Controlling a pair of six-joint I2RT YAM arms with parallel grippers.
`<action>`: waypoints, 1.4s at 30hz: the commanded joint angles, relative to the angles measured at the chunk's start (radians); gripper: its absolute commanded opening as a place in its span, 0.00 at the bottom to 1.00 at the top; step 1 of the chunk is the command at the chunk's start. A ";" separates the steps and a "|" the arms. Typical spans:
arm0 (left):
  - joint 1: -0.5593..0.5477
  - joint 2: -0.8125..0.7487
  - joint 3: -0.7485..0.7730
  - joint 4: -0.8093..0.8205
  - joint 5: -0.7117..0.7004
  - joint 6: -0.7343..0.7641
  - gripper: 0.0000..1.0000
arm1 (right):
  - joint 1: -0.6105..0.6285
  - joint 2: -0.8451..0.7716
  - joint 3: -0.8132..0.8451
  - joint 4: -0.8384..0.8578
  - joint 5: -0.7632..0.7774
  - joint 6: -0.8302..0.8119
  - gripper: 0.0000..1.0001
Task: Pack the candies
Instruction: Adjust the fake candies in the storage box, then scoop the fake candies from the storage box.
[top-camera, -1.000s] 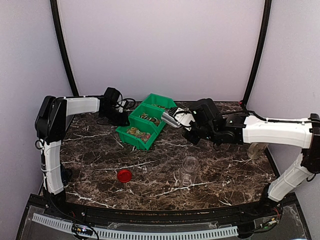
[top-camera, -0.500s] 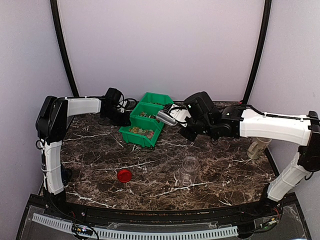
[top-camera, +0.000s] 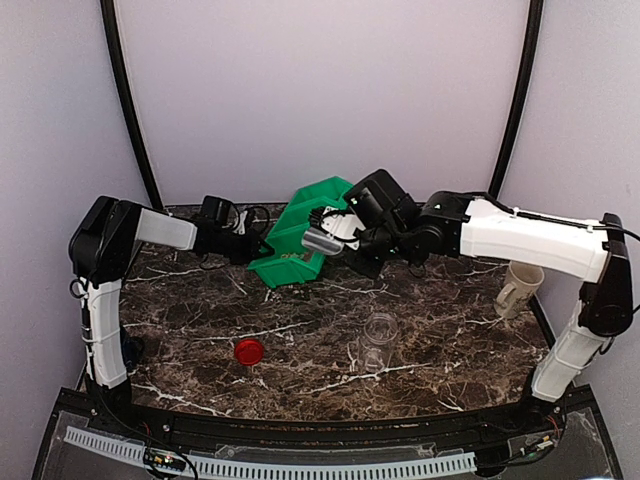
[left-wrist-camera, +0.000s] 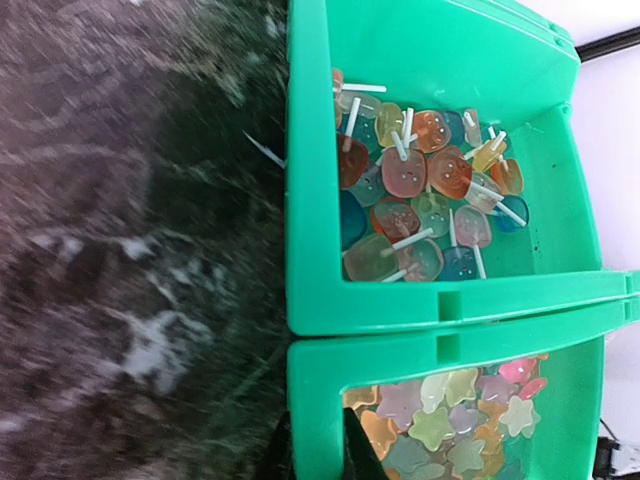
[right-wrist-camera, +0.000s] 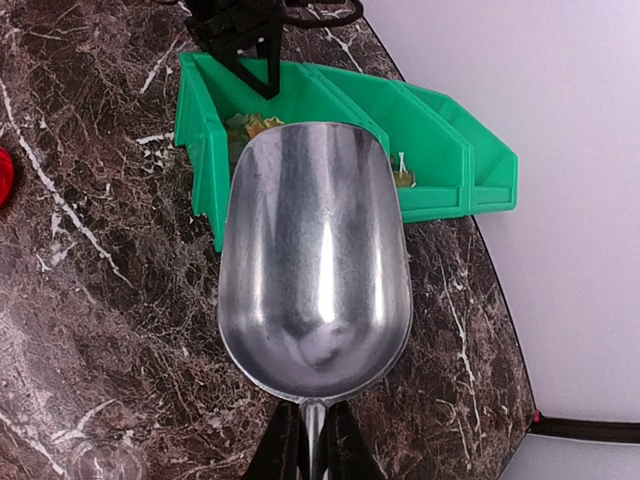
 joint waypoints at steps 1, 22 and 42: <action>-0.027 0.013 -0.050 0.142 0.164 -0.088 0.00 | 0.011 0.029 0.100 -0.069 -0.004 0.045 0.00; -0.132 -0.055 0.093 -0.202 -0.280 0.203 0.00 | 0.011 0.252 0.312 -0.376 0.073 0.066 0.00; -0.164 -0.061 0.109 -0.235 -0.362 0.247 0.00 | -0.028 0.186 0.210 -0.368 0.075 0.112 0.00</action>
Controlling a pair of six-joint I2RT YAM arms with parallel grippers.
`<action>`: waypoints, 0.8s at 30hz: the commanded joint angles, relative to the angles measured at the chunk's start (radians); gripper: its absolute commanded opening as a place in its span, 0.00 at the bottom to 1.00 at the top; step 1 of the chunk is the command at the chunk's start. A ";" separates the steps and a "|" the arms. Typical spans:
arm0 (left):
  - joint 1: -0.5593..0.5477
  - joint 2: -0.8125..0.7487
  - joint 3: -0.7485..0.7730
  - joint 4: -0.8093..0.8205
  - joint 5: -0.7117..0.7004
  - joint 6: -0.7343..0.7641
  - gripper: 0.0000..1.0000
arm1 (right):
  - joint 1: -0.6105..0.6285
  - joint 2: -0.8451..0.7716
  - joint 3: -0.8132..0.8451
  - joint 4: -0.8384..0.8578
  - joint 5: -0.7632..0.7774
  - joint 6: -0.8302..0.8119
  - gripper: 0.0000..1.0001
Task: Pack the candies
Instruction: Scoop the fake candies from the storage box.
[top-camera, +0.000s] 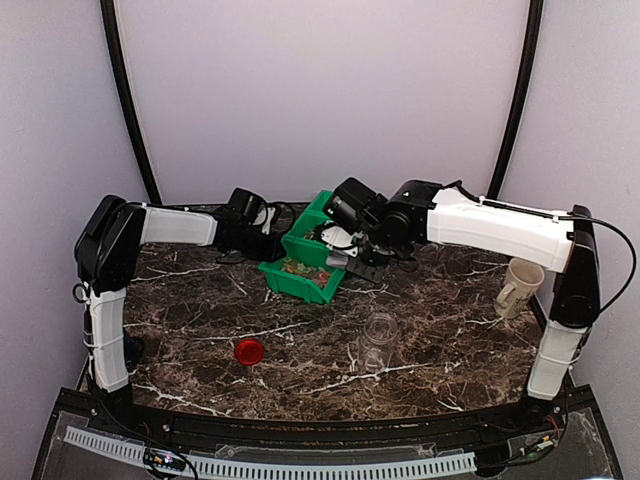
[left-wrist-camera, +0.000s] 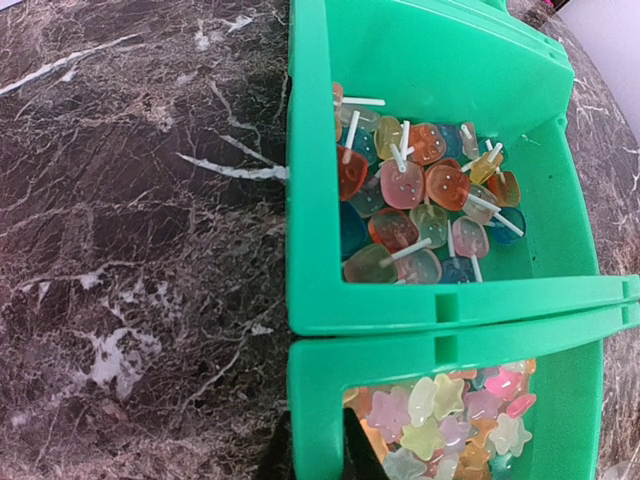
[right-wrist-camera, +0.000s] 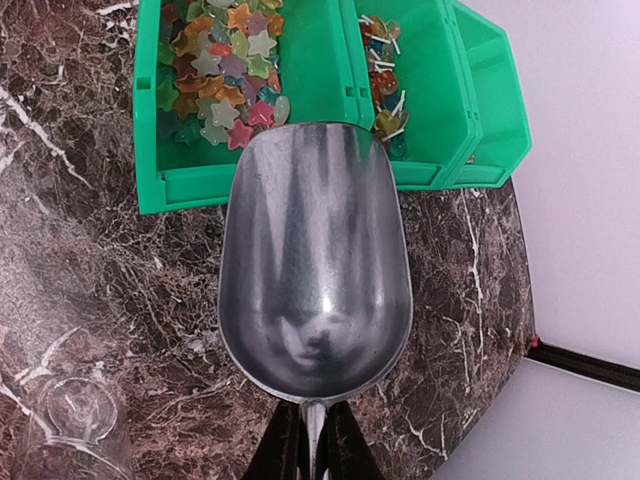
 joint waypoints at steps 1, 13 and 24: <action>-0.012 -0.035 0.010 -0.036 -0.029 0.012 0.00 | -0.008 0.023 0.004 -0.016 -0.022 0.018 0.00; -0.065 -0.082 0.035 -0.052 -0.093 0.027 0.00 | -0.012 0.152 0.109 -0.082 -0.045 0.009 0.00; -0.132 -0.115 0.066 -0.072 -0.195 0.065 0.00 | -0.017 0.257 0.198 -0.137 -0.020 0.012 0.00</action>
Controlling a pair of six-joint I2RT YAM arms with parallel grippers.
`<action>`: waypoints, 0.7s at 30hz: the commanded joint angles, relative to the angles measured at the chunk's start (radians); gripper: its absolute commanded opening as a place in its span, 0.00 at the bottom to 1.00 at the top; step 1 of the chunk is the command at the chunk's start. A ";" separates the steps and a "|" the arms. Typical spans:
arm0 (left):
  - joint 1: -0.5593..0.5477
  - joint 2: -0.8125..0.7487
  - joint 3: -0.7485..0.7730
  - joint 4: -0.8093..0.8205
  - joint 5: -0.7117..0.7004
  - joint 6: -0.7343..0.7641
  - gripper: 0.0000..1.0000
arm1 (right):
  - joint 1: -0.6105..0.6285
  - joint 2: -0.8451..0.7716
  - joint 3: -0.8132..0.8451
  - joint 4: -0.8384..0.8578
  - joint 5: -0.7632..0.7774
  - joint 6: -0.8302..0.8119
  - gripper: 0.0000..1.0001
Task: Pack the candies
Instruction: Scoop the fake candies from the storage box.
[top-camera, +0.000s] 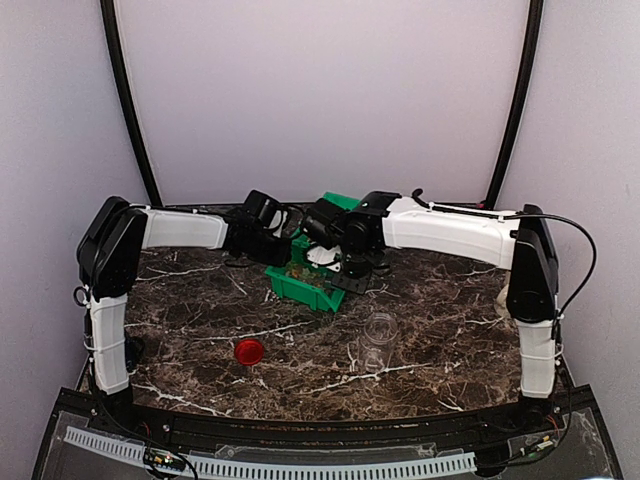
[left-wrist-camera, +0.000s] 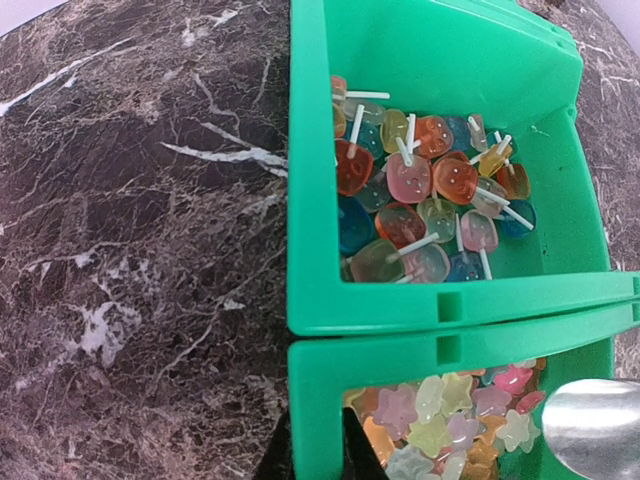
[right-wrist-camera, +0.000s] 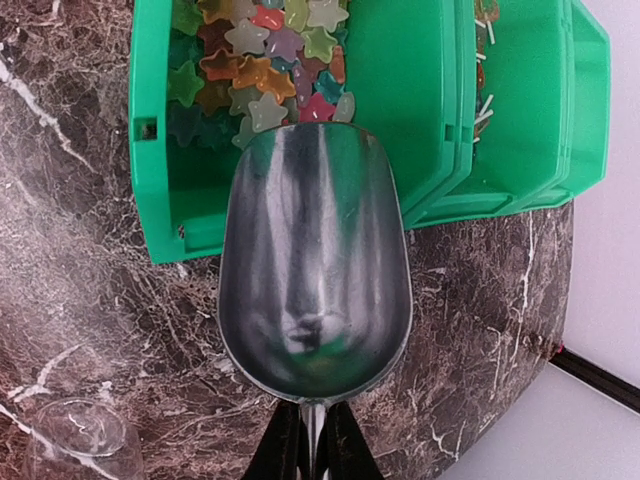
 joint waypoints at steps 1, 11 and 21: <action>-0.031 -0.095 0.046 0.004 -0.022 0.040 0.00 | -0.007 0.042 0.057 -0.029 0.027 0.011 0.00; -0.069 -0.132 0.005 0.083 -0.054 0.056 0.00 | -0.007 0.064 0.095 -0.067 -0.017 0.004 0.00; -0.068 -0.143 0.018 0.105 -0.088 0.112 0.00 | -0.017 -0.019 0.024 -0.048 -0.007 0.002 0.00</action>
